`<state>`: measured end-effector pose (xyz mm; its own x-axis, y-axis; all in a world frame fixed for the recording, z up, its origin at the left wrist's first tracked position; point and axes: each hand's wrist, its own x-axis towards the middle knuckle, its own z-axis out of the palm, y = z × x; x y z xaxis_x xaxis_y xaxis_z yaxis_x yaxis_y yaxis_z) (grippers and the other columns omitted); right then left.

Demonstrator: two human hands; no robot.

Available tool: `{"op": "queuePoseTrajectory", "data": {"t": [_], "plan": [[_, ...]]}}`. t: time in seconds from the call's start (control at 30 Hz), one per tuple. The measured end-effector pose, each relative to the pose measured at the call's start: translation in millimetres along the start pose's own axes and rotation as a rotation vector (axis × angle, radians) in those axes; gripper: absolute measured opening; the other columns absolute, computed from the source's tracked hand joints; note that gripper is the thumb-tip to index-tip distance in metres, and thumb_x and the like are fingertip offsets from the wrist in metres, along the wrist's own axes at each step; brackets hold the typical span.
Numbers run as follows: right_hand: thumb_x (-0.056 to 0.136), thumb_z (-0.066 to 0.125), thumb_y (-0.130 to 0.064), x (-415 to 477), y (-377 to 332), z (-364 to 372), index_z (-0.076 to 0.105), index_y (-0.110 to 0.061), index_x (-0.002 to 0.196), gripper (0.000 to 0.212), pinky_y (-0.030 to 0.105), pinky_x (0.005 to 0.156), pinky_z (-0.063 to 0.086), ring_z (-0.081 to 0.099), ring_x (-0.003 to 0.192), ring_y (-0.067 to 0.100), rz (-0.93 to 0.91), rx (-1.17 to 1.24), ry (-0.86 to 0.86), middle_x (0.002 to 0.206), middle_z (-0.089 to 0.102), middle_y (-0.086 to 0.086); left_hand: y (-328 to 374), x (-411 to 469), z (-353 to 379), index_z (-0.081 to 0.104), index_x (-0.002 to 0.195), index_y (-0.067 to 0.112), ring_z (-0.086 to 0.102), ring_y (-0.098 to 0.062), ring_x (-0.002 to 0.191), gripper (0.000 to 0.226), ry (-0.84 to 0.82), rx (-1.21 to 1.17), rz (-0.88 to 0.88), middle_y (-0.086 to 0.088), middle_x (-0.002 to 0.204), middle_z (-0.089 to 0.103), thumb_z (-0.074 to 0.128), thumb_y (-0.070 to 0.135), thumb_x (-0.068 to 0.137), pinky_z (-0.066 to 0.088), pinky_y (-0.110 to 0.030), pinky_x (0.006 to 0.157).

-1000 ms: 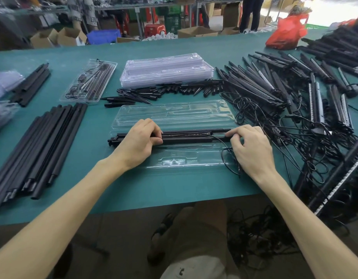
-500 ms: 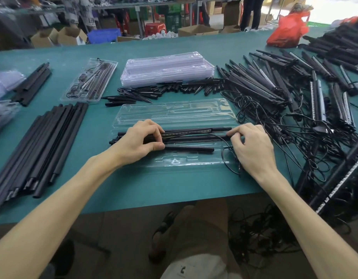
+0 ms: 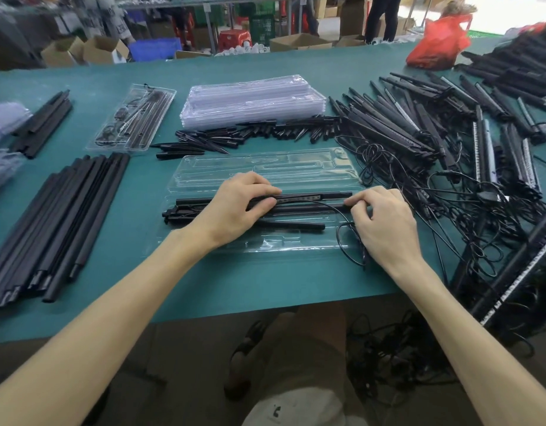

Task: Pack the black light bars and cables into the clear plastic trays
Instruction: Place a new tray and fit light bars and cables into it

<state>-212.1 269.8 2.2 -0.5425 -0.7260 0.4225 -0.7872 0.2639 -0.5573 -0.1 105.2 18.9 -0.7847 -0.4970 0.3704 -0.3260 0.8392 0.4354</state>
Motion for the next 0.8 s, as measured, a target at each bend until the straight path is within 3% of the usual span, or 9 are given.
{"op": "queuePoseTrajectory", "data": {"t": [0.2, 0.37, 0.57, 0.8], "plan": [[0.099, 0.047, -0.017, 1, 1, 0, 0.073, -0.019, 0.095, 0.026, 0.032, 0.09, 0.039, 0.047, 0.104, 0.009, 0.006, 0.0, 0.0, 0.101, 0.067, -0.009, 0, 4, 16, 0.076, 0.116, 0.018, 0.052, -0.02, 0.104, 0.023, 0.038, 0.04, 0.047, 0.002, 0.108, 0.061, 0.066, 0.026, 0.097, 0.04, -0.041, 0.101], [0.099, 0.048, -0.017, 2, 1, 0, 0.073, -0.02, 0.095, 0.026, 0.03, 0.09, 0.039, 0.047, 0.105, 0.009, 0.007, 0.004, 0.004, 0.1, 0.067, -0.01, -6, 3, 18, 0.075, 0.115, 0.023, 0.047, -0.014, 0.104, 0.025, 0.037, 0.035, 0.055, 0.005, 0.11, 0.06, 0.062, 0.034, 0.097, 0.038, -0.039, 0.102], [0.098, 0.047, -0.017, 2, 3, 1, 0.073, -0.02, 0.094, 0.026, 0.029, 0.089, 0.036, 0.047, 0.105, 0.008, 0.007, -0.004, 0.004, 0.1, 0.066, -0.011, -6, 2, 20, 0.071, 0.115, 0.027, 0.043, -0.011, 0.113, 0.046, 0.003, 0.029, 0.003, 0.014, 0.117, 0.057, 0.047, 0.061, 0.095, 0.033, -0.038, 0.106], [0.098, 0.047, -0.018, 2, 3, 3, 0.073, -0.021, 0.095, 0.026, 0.03, 0.087, 0.037, 0.046, 0.102, 0.007, 0.003, -0.008, 0.007, 0.101, 0.067, -0.011, -3, 8, 19, 0.062, 0.12, 0.03, 0.044, -0.016, 0.114, 0.044, -0.089, 0.208, -0.001, 0.01, 0.119, 0.053, 0.043, 0.06, 0.095, 0.037, -0.042, 0.102]]}}
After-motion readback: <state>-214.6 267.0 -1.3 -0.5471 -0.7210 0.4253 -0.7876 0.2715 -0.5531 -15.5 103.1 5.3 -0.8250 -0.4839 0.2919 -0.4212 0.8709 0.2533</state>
